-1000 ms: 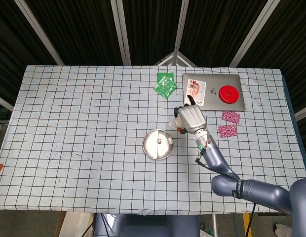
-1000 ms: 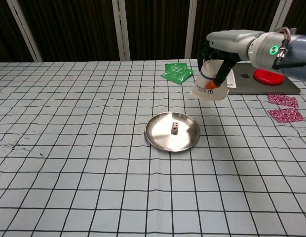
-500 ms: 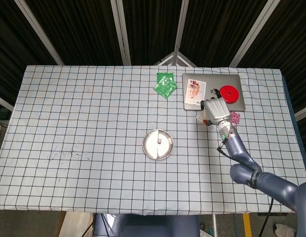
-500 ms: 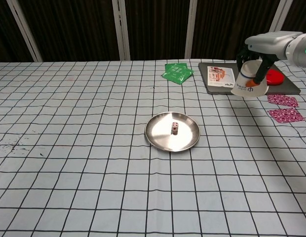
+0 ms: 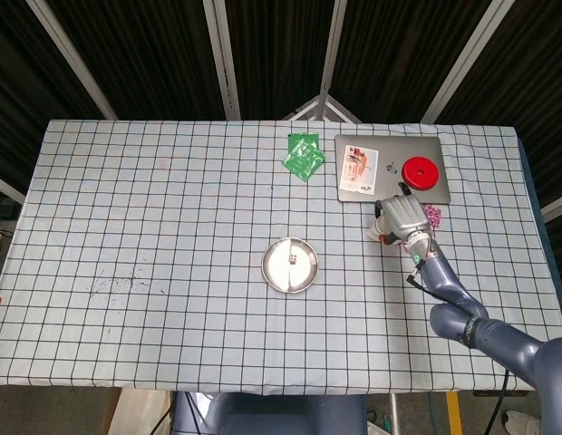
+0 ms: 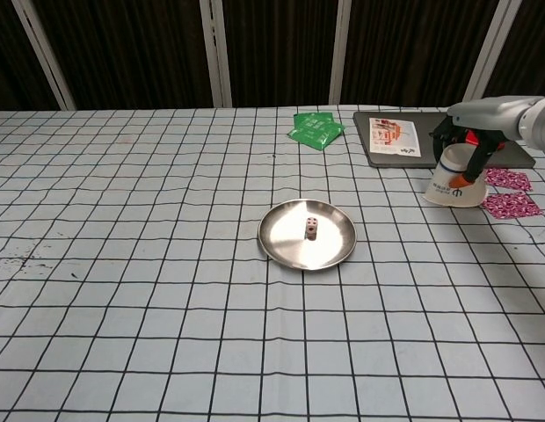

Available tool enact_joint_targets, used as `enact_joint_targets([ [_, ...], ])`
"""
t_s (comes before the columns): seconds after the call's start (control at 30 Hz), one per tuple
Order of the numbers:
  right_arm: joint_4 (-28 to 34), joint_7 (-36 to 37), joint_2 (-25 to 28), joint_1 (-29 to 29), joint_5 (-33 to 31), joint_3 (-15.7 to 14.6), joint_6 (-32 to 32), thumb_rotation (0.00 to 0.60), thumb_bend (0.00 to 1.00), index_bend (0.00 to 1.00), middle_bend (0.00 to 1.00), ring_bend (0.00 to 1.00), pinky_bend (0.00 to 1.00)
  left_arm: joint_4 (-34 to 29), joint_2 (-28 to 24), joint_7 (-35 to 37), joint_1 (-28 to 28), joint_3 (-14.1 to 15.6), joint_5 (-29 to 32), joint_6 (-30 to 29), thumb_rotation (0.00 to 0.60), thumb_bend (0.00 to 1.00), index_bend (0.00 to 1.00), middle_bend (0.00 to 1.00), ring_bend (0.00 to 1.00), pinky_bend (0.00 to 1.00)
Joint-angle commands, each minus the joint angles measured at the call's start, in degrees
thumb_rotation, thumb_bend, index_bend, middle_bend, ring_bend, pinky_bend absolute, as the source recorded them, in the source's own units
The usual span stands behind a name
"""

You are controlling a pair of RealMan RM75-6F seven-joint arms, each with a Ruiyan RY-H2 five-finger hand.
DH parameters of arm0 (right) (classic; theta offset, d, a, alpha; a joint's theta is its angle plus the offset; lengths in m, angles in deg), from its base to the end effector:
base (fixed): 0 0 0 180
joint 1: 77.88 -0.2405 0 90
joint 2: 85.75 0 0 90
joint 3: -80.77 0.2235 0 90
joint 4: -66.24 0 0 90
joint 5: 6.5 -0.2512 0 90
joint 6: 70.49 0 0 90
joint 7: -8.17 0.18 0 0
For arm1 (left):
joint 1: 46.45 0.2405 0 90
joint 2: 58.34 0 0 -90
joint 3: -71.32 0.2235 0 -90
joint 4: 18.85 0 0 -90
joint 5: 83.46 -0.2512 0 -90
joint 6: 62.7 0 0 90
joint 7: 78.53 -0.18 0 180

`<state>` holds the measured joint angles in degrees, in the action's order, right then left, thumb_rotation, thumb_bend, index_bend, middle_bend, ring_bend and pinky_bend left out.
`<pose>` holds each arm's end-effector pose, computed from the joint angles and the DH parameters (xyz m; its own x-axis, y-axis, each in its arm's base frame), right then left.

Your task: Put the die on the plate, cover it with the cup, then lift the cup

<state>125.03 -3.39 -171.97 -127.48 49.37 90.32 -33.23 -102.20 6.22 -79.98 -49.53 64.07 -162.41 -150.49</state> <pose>-0.2164 -0.4698 -0.0137 0.5685 -0.3193 0.7582 -0.8221 -0.1844 0.5387 -0.3461 0.2259 0.1581 0.5392 -0.1117 0.8348 0.8387 0.1618 -0.5200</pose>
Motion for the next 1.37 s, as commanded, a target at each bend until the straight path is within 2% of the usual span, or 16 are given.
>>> enact_joint_targets([
  [0.03, -0.23, 0.2, 0.39, 0.23, -2.08, -0.03, -2.08, 0.6, 0.1, 0.12, 0.16, 0.19, 0.0, 0.18, 0.06, 0.18, 0.02, -0.06, 0.14, 0.04, 0.6, 0.29, 0.26, 0.0, 0.0, 0.0],
  [0.07, -0.09, 0.1, 0.65, 0.28, -2.64, -0.02, -2.47, 0.6, 0.07, 0.06, 0.1, 0.16, 0.0, 0.23, 0.07, 0.21, 0.02, -0.09, 0.19, 0.05, 0.6, 0.29, 0.26, 0.0, 0.0, 0.0],
  [0.13, 0.73, -0.45, 1.71, 0.37, -4.29, 0.03, -3.2, 0.6, 0.03, 0.01, 0.03, 0.12, 0.0, 0.29, 0.08, 0.37, 0.0, -0.11, 0.21, 0.09, 0.6, 0.29, 0.26, 0.0, 0.0, 0.0],
  [0.3, 7.15, -4.69, 7.88, -0.01, -11.24, -2.07, -6.38, 0.6, 0.0, 0.0, 0.0, 0.05, 0.0, 0.19, -0.02, 0.76, -0.17, -0.08, 0.02, 0.36, 0.6, 0.29, 0.26, 0.0, 0.0, 0.0],
  [0.37, 11.36, -5.74, 10.7, -0.06, -13.96, -2.66, -5.98, 0.6, 0.0, 0.0, 0.0, 0.05, 0.0, 0.11, -0.03, 0.86, -0.32, -0.07, -0.22, 0.42, 0.6, 0.29, 0.26, 0.0, 0.0, 0.0],
  [0.47, 22.65, -6.35, 17.0, 0.78, -16.4, -3.37, -3.16, 0.6, 0.0, 0.0, 0.0, 0.05, 0.0, 0.06, -0.19, 1.31, -0.36, 0.19, -0.7, 0.52, 0.6, 0.29, 0.26, 0.0, 0.0, 0.0],
  [0.57, 34.5, -6.73, 22.86, 3.6, -13.11, -3.62, 3.97, 0.6, 0.0, 0.0, 0.0, 0.05, 0.0, -0.07, -0.59, 2.48, -0.25, 0.29, -1.22, 0.24, 0.6, 0.29, 0.26, 0.0, 0.0, 0.0],
  [0.63, 44.27, -10.51, 27.73, 7.89, -6.79, -5.15, 15.89, 0.6, 0.0, 0.0, 0.0, 0.05, 0.0, -0.21, -1.31, 4.41, -0.03, 0.71, -2.39, -0.14, 0.6, 0.29, 0.26, 0.0, 0.0, 0.0],
  [0.7, 49.55, -14.71, 29.86, 11.05, -3.0, -6.8, 24.42, 0.6, 0.0, 0.0, 0.0, 0.05, 0.0, -0.31, -1.97, 6.88, 0.07, 1.09, -3.28, -0.1, 0.6, 0.29, 0.26, 0.0, 0.0, 0.0],
  [0.83, 57.05, -18.97, 31.51, 17.31, 2.84, -9.9, 36.7, 0.6, 0.0, 0.0, 0.0, 0.05, 0.0, -0.24, -3.31, 11.01, 0.77, 1.48, -4.45, -1.11, 0.6, 0.29, 0.26, 0.0, 0.0, 0.0],
  [0.97, 60.45, -18.62, 31.66, 24.99, 11.23, -14.36, 46.62, 0.6, 0.0, 0.0, 0.0, 0.05, 0.0, 0.0, -4.65, 15.45, 2.19, 1.71, -5.38, -3.45, 0.6, 0.29, 0.26, 0.0, 0.0, 0.0],
  [1.1, 59.23, -15.43, 30.92, 32.26, 19.28, -18.73, 53.89, 0.6, 0.0, 0.0, 0.02, 0.05, 0.0, 0.33, -5.68, 18.57, 3.54, 1.9, -5.77, -5.4, 0.6, 0.29, 0.26, 0.0, 0.0, 0.0],
  [1.23, 55.76, -11.94, 29.97, 37.17, 24.23, -21.01, 58.23, 0.6, 0.0, 0.01, 0.04, 0.05, 0.0, 0.97, -6.25, 20.89, 4.6, 1.83, -5.74, -6.99, 0.6, 0.29, 0.26, 0.0, 0.0, 0.0],
  [1.37, 52.09, -9.31, 29.1, 39.77, 27.18, -21.42, 60.32, 0.6, 0.0, 0.04, 0.04, 0.05, 0.0, 1.74, -6.38, 21.64, 5.62, 1.48, -5.1, -8.52, 0.6, 0.29, 0.27, 0.0, 0.0, 0.0],
])
